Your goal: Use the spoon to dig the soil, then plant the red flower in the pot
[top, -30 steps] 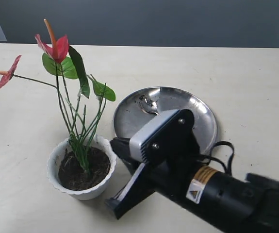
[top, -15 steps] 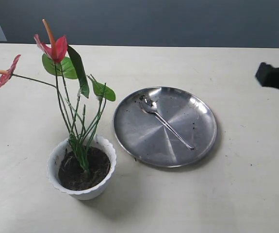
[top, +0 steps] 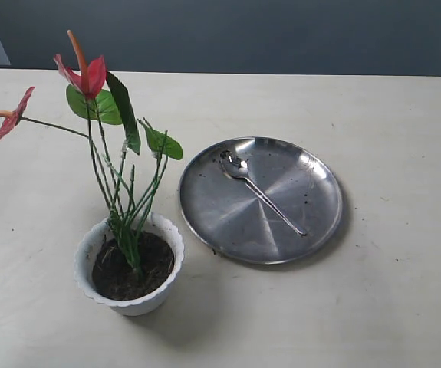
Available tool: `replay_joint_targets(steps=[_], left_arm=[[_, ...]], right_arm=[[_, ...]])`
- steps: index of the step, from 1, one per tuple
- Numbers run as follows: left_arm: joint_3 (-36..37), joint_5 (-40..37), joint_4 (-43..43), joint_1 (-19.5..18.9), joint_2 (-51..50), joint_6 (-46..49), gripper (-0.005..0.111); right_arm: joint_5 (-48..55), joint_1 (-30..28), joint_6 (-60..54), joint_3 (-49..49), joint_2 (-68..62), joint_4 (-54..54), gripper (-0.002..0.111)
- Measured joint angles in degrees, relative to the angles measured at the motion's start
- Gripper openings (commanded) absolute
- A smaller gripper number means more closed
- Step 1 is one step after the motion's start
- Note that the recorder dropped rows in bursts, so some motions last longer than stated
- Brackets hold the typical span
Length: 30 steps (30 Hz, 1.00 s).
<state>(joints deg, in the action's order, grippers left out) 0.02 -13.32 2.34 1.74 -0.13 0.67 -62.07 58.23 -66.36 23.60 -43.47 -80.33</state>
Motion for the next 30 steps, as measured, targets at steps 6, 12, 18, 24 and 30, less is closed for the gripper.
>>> replay_joint_targets(steps=[6, 12, 18, 24, 30], left_arm=[[0.00, 0.00, 0.00, 0.00, 0.00, 0.00, 0.000], [0.00, 0.00, 0.00, 0.00, 0.00, 0.00, 0.000], [0.00, 0.00, 0.00, 0.00, 0.00, 0.00, 0.000], [0.00, 0.00, 0.00, 0.00, 0.00, 0.00, 0.000], [0.00, 0.00, 0.00, 0.00, 0.00, 0.00, 0.000]], right_arm=[[12.16, -15.86, 0.00, -0.19, 9.97, -1.14, -0.001], [5.53, -24.46, 0.00, -0.19, 19.54, -1.27, -0.001], [-1.07, -25.01, 0.00, -1.21, 22.79, 0.83, -0.001], [-0.97, -33.51, 0.00, -6.20, 30.07, 51.72, -0.001], [21.41, -36.55, -0.24, -9.75, 30.38, 84.00, -0.001]])
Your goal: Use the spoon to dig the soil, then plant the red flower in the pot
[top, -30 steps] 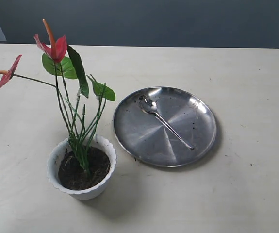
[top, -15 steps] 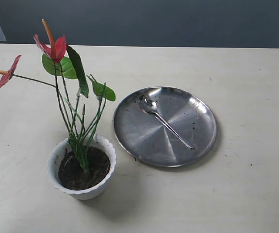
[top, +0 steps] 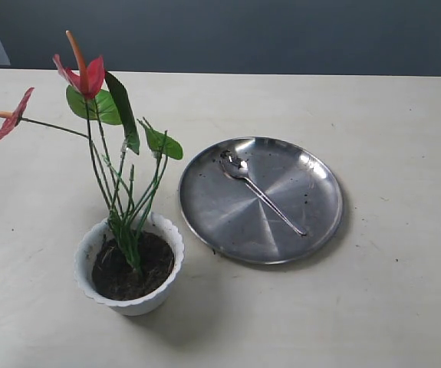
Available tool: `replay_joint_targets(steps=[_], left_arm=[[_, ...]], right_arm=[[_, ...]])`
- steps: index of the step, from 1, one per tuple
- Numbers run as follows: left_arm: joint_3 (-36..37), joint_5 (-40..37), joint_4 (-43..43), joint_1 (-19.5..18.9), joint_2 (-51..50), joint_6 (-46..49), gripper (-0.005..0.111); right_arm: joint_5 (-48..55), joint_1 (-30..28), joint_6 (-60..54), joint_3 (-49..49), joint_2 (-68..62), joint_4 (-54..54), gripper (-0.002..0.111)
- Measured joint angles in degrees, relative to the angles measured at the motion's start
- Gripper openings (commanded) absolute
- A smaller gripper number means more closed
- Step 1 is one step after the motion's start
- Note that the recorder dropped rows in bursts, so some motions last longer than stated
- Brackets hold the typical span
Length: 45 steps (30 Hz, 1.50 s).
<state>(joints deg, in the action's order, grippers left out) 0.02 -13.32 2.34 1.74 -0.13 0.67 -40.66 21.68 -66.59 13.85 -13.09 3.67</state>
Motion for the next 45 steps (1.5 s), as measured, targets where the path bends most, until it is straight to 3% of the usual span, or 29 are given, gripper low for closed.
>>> replay_joint_targets(steps=[2, 5, 8, 21, 24, 32, 40, 45], left_arm=[[0.00, 0.00, 0.00, 0.00, 0.00, 0.00, 0.000], [0.00, 0.00, 0.00, 0.00, 0.00, 0.00, 0.000], [0.00, 0.00, 0.00, 0.00, 0.00, 0.00, 0.000], [0.00, 0.00, 0.00, 0.00, 0.00, 0.00, 0.000], [0.00, 0.00, 0.00, 0.00, 0.00, 0.00, 0.000], [0.00, 0.00, 0.00, 0.00, 0.00, 0.00, 0.000], [0.00, 0.00, 0.00, 0.00, 0.00, 0.00, 0.000], [0.00, 0.00, 0.00, 0.00, 0.00, 0.00, 0.000]], right_arm=[[13.15, -0.12, 0.00, -4.16, -0.22, -6.31, -0.001], [27.10, -0.24, -0.12, -12.28, 0.65, -3.67, -0.001], [37.03, -0.24, -0.12, -13.68, 5.50, -3.67, -0.001], [51.17, -0.24, -0.23, -13.77, 11.36, -3.05, -0.001], [56.87, -0.24, -0.07, -13.77, 11.36, -8.51, -0.001], [60.52, -0.24, 0.34, -13.77, 12.71, -37.88, -0.001], [46.18, -1.89, 0.47, -13.77, 12.71, -37.27, -0.001], [42.60, -2.37, 0.47, -13.77, 12.71, -34.57, -0.001]])
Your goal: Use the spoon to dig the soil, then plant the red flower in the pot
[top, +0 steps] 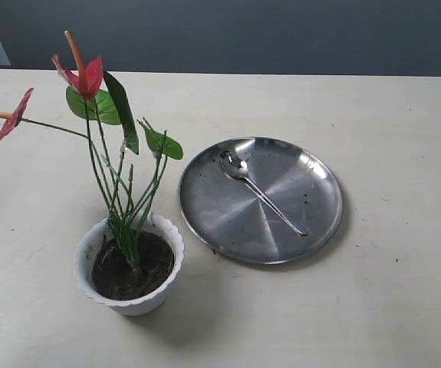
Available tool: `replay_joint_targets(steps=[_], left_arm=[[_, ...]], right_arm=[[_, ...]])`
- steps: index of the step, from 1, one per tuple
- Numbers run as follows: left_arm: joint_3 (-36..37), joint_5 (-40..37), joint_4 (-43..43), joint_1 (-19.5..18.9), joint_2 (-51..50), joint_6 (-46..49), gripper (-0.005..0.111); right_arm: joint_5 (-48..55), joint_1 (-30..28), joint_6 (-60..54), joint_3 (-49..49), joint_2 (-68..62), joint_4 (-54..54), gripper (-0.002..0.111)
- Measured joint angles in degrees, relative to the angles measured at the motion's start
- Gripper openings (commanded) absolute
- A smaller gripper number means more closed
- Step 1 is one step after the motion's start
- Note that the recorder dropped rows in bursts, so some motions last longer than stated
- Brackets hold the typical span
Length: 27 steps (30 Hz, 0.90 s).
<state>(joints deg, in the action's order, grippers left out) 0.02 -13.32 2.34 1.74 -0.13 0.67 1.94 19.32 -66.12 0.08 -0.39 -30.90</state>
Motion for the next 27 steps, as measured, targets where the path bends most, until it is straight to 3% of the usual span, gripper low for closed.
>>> replay_joint_targets(steps=[2, 5, 9, 12, 20, 27], left_arm=[[0.00, 0.00, 0.00, 0.00, 0.00, 0.00, 0.000], [0.00, 0.00, 0.00, 0.00, 0.00, 0.00, 0.000], [0.00, 0.00, 0.10, 0.00, 0.00, 0.00, 0.000], [0.00, 0.00, 0.10, 0.00, 0.00, 0.00, 0.000], [0.00, 0.00, 0.10, 0.00, 0.00, 0.00, 0.000], [0.00, 0.00, 0.10, 0.00, 0.00, 0.00, 0.000]], right_arm=[[-0.26, -0.24, 0.76, 0.00, 0.00, -1.84, -0.001], [-0.49, -0.36, 13.85, 0.00, 0.03, -1.09, -0.001], [-0.38, -0.36, 43.01, 0.00, 0.14, 16.91, -0.001], [1.78, -1.30, 53.41, 0.00, 0.14, 23.64, -0.001], [13.57, -4.36, 58.42, 0.00, 0.14, 28.11, -0.001], [14.58, -4.72, 64.66, 0.00, 0.14, 31.98, -0.001]])
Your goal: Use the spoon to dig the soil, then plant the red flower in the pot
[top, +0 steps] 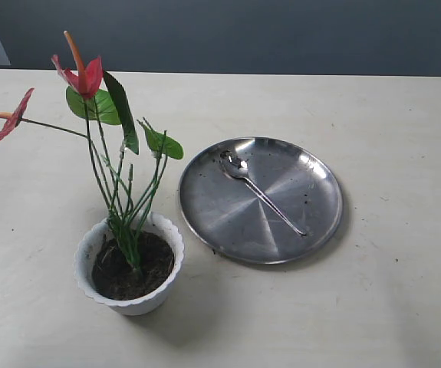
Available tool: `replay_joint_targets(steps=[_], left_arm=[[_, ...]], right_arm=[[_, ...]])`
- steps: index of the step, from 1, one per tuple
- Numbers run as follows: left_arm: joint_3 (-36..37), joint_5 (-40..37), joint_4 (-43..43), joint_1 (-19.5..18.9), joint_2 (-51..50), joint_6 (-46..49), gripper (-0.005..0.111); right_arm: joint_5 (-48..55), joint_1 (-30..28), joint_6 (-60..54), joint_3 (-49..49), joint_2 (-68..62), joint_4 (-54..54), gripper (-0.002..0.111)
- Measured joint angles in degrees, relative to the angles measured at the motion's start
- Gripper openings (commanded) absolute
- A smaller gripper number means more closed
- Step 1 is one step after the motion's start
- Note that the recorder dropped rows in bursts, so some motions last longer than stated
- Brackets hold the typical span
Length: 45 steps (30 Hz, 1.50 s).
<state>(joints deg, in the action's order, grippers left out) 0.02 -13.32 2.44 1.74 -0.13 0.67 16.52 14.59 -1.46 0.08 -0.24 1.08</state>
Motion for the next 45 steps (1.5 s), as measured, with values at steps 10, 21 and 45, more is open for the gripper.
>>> replay_joint_targets(steps=[10, 21, 45], left_arm=[[0.00, 0.00, 0.00, 0.00, 0.00, 0.00, 0.000], [0.00, 0.00, 0.00, 0.00, 0.00, 0.00, 0.000], [0.00, 0.00, 0.00, 0.00, 0.00, 0.00, 0.000]], right_arm=[[0.42, 0.00, 1.46, 0.00, 0.00, -0.12, -0.001], [0.31, 0.00, 1.46, 0.00, 0.00, -0.12, -0.001], [0.20, 0.00, 1.46, 0.00, 0.00, -0.12, -0.001]])
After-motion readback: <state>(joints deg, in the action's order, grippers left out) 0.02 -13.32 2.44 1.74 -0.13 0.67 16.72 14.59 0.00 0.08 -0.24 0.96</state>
